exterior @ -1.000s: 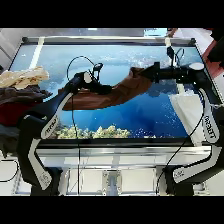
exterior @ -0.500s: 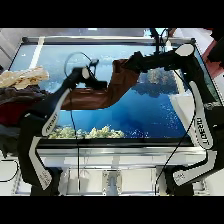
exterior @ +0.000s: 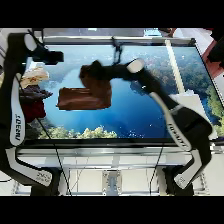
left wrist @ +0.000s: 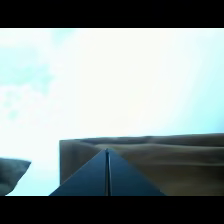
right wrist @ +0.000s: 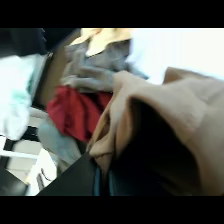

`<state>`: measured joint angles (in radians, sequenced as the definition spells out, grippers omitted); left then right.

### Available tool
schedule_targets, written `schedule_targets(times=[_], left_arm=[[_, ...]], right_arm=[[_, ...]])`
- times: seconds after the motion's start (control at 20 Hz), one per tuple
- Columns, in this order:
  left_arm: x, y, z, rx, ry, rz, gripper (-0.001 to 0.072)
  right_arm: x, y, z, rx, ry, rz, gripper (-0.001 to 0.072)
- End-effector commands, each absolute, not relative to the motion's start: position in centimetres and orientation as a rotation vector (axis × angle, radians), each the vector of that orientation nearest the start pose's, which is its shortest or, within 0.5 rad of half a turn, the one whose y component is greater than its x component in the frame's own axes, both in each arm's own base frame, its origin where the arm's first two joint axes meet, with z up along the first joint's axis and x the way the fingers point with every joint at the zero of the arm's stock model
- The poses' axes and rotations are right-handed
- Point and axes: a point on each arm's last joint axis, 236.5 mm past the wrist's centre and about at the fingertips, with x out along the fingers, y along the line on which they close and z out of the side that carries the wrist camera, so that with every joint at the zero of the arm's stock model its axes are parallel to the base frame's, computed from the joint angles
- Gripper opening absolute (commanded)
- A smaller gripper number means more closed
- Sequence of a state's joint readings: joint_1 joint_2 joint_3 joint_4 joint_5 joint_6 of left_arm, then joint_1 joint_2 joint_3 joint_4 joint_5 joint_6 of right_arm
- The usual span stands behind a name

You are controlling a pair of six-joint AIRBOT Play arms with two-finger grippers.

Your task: Fold the shirts.

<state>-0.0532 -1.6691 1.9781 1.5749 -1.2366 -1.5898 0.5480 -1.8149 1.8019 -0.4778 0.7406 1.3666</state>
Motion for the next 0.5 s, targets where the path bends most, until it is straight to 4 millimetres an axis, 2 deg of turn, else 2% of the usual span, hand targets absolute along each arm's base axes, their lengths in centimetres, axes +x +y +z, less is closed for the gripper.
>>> schedule_targets(times=[0.0,0.05,0.1,0.15,0.2,0.3,0.4,0.45], left_arm=[[52.4,0.5,14.1,0.011,0.985,0.022,0.0013],[52.3,0.4,13.8,0.014,0.995,0.014,0.0013],[52.1,0.4,13.7,0.015,1.002,0.013,0.0013],[52.1,0.4,13.7,0.015,1.005,0.013,0.0012],[52.1,0.4,13.7,0.021,1.004,0.010,0.0013],[52.1,0.4,13.7,0.020,1.004,0.009,0.0012],[52.1,0.2,13.6,0.016,1.005,0.004,0.0012],[52.1,0.0,13.6,0.009,1.005,-0.005,0.0013]], right_arm=[[45.3,51.9,10.3,0.829,0.784,0.874,0.0029],[45.7,52.8,10.3,0.888,0.750,0.825,0.0147],[46.2,52.9,10.6,0.905,0.699,0.784,0.0468],[46.9,52.7,11.5,0.904,0.643,0.759,0.0701],[47.7,52.2,12.5,0.892,0.596,0.749,0.0683],[50.1,49.8,14.6,0.787,0.488,0.742,0.0683],[52.7,46.3,14.8,0.659,0.453,0.730,0.0681],[53.6,44.5,14.0,0.631,0.491,0.730,0.0681]])
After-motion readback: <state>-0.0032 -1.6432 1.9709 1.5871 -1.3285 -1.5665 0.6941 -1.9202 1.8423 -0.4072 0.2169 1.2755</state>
